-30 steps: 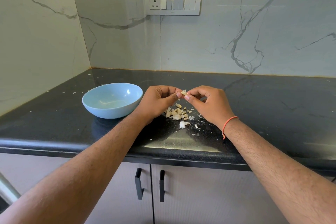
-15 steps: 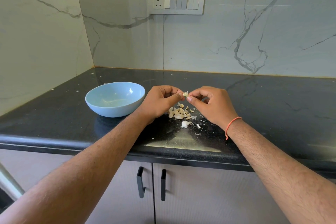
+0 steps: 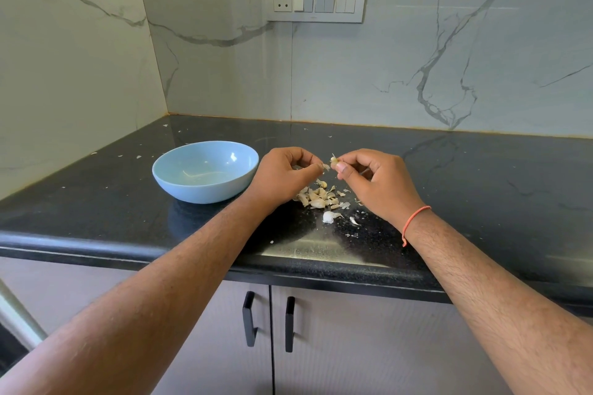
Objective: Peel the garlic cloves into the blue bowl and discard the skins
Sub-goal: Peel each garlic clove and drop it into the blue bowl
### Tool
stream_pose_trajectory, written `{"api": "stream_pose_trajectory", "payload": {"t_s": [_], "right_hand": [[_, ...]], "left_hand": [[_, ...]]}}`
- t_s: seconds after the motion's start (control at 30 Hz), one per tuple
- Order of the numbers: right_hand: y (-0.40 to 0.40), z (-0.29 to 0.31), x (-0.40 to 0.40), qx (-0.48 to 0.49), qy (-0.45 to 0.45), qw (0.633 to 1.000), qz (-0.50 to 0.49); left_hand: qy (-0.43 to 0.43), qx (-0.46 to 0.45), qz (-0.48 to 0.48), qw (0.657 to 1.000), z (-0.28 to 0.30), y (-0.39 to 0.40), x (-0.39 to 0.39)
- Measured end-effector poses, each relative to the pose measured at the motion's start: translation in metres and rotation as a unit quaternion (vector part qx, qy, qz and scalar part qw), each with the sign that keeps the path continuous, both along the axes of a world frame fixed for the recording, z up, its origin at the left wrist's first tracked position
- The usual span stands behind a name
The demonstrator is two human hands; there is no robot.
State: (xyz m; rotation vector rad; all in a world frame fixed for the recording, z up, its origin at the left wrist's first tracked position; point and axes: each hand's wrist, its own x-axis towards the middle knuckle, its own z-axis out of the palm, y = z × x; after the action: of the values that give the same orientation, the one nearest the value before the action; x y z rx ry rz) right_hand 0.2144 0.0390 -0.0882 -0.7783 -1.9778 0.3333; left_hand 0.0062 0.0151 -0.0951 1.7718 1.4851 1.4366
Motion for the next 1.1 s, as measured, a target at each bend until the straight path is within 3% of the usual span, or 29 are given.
{"api": "stream_pose_trajectory", "payload": {"t_s": [0.27, 0.8, 1.1], "right_hand": [[0.002, -0.003, 0.0, 0.004, -0.013, 0.999, -0.042], [-0.001, -0.001, 0.0, -0.012, 0.006, 1.0, -0.027], [0.002, 0.001, 0.0, -0.071, 0.034, 0.997, -0.028]], "left_hand": [[0.023, 0.059, -0.037, 0.997, 0.006, -0.014, 0.004], [0.013, 0.032, -0.045, 0.998, 0.005, -0.009, 0.001], [0.016, 0.014, -0.055, 0.998, 0.004, -0.005, 0.001]]}}
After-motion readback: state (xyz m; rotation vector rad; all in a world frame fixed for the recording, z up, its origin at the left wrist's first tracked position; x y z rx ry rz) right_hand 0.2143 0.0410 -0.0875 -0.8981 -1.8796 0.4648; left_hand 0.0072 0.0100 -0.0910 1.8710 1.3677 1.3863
